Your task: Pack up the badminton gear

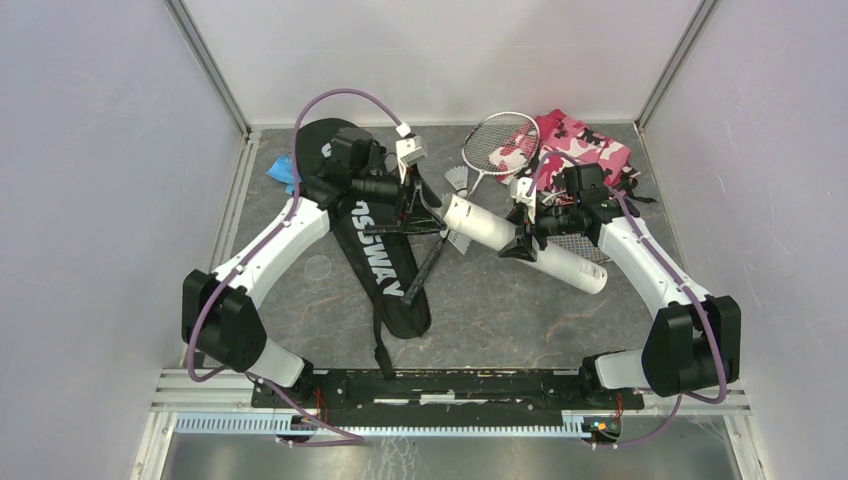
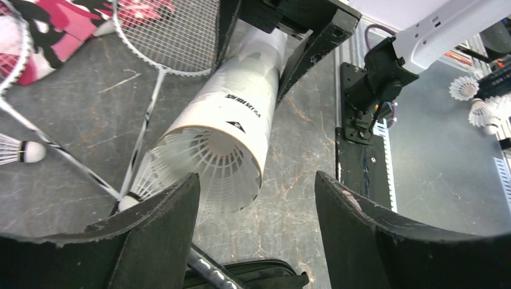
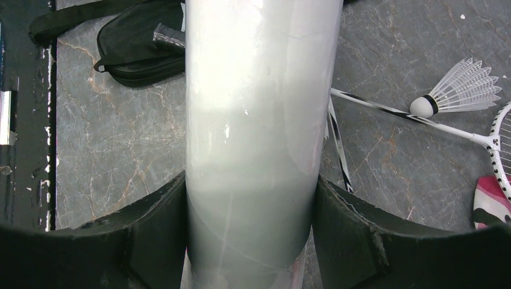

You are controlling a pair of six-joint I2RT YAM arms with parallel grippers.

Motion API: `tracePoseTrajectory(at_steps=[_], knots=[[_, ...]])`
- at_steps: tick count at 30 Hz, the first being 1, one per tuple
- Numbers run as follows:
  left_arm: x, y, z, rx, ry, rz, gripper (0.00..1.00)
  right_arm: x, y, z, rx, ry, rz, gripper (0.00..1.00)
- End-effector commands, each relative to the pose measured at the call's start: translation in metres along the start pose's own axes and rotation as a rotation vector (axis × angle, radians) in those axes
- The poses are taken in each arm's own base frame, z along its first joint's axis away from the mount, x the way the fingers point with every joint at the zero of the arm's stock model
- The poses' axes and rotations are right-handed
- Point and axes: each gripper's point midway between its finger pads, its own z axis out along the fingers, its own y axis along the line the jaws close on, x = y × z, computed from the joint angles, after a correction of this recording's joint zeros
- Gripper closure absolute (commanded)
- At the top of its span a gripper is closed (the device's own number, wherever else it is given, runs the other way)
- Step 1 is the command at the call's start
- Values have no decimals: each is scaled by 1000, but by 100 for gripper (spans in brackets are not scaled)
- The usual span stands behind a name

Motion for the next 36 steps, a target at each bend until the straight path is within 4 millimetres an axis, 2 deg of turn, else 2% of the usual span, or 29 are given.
tracePoseTrajectory(at_steps=[1,8,10,13,20,31,36], knots=[[8,-11,15,83,15,7,26,-16,-2,-4,11,-42,-52,61],[18,-29,39,198,46,-15,30,-18,-1,-5,8,-49,-50,61],[17,-34,41,232,43,-15,28,-17,-1,-5,9,-46,-50,61],[15,-35,40,233,43,7,17,-16,-3,-7,30,-39,-54,61],[6,-24,26,154,51,100,1,-12,-9,-11,57,-34,-40,61],[-29,-3,-9,19,-19,160,0,-6,-16,-18,90,-29,-14,61],[-33,24,-24,-158,-48,106,0,1,-31,-26,169,-8,31,61]])
